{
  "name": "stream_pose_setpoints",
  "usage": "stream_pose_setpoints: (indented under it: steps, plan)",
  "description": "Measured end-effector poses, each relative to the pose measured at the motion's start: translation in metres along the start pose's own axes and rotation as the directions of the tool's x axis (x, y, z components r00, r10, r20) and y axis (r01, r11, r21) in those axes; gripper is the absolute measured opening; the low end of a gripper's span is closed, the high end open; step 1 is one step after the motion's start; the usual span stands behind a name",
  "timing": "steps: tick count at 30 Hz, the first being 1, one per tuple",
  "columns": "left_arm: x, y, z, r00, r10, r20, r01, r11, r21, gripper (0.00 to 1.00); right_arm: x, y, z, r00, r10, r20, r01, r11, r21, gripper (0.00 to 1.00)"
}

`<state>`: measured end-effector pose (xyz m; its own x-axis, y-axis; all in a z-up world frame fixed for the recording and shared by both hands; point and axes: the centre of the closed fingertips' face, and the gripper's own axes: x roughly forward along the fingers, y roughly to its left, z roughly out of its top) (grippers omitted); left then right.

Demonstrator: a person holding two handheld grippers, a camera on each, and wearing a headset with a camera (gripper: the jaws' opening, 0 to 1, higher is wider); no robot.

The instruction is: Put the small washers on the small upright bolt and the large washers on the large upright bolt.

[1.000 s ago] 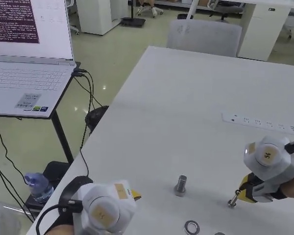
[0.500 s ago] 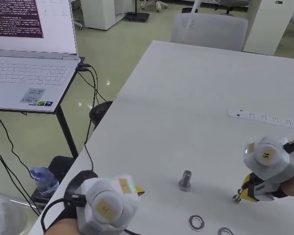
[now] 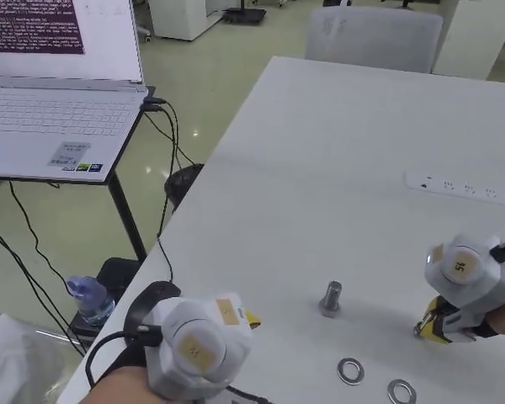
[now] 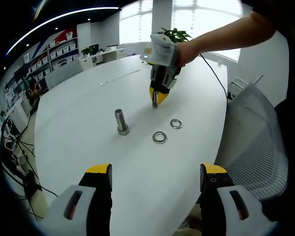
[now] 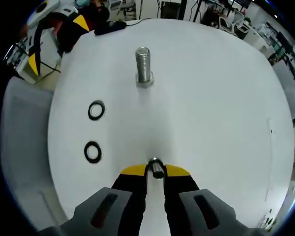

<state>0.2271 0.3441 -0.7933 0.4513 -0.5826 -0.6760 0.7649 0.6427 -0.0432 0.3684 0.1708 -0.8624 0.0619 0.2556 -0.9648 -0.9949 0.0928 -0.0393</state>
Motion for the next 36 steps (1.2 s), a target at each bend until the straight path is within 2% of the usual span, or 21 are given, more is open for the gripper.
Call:
stream_pose_setpoints:
  steps: [25, 29, 36]
  plan:
    - [-0.0029, -0.0009, -0.0007, 1.0, -0.005, -0.002, 0.005, 1.0, 0.001, 0.7, 0.0024, 0.0009, -0.0004, 0.9999, -0.002, -0.011, 0.002, 1.0, -0.023, 0.14]
    - [-0.0037, -0.0021, 0.0009, 1.0, -0.006, 0.004, 0.006, 1.0, 0.009, 0.69, 0.0022, 0.0028, 0.002, 1.0, 0.0, 0.001, 0.0, 1.0, -0.02, 0.18]
    - [-0.0043, -0.0042, 0.0017, 1.0, -0.007, 0.007, 0.007, 1.0, 0.011, 0.7, -0.0074, -0.0016, 0.0034, 0.9999, -0.014, 0.01, 0.014, 1.0, -0.023, 0.21]
